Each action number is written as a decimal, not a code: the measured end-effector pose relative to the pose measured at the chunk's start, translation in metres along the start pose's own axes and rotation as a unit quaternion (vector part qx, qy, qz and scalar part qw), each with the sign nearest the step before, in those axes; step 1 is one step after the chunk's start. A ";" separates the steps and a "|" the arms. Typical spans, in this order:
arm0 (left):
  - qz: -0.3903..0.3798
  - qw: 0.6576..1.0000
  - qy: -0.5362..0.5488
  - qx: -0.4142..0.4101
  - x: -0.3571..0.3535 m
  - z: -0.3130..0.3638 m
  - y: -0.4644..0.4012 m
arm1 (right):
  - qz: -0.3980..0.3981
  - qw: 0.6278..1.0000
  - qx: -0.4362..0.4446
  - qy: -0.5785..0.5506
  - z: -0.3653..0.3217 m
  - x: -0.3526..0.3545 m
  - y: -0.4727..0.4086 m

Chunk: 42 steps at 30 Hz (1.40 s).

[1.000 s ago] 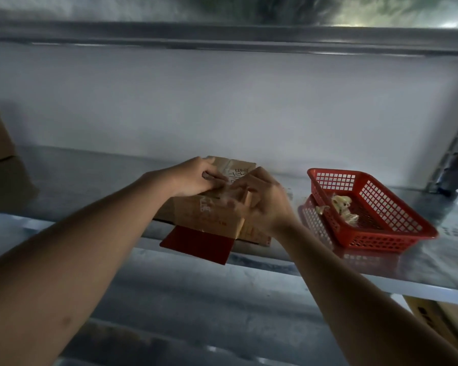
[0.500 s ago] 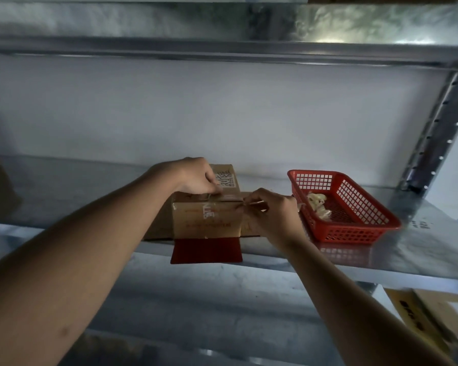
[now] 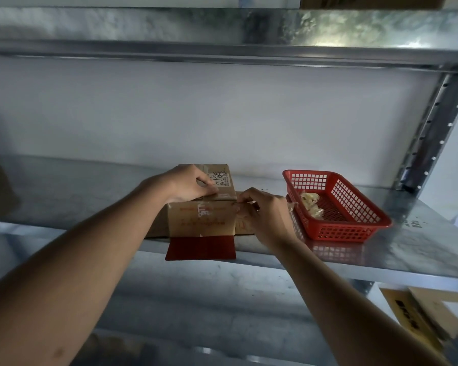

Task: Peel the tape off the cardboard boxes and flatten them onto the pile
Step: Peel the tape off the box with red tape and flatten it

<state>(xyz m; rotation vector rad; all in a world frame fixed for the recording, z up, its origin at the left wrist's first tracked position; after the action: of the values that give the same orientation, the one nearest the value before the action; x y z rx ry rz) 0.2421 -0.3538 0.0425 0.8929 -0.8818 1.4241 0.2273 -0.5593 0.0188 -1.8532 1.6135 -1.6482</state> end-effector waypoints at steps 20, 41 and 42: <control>-0.017 0.999 -0.034 0.010 -0.003 0.005 -0.006 | -0.134 0.989 0.061 -0.033 -0.055 0.013 -0.045; -0.057 0.988 -0.142 0.033 0.000 -0.004 0.009 | -0.111 0.876 -0.241 -0.402 -0.014 -0.013 -0.030; -0.059 0.987 -0.146 0.037 -0.001 -0.008 0.008 | -0.101 0.880 -0.235 -0.400 -0.014 -0.012 -0.031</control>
<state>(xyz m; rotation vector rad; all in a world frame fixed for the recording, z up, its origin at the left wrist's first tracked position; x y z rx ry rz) 0.2337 -0.3474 0.0385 1.2117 -0.9794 1.2496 0.2368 -0.5313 0.0390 -2.5117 1.5086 -0.3560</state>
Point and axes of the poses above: each hand's wrist, its own y-axis away from the middle knuckle, its own x-axis out of the back of the hand, z = x × y, the point moved 8 cm from there along -y, towards the middle knuckle, and after that the axes turned 3 degrees about -z, right-handed, at the moved point
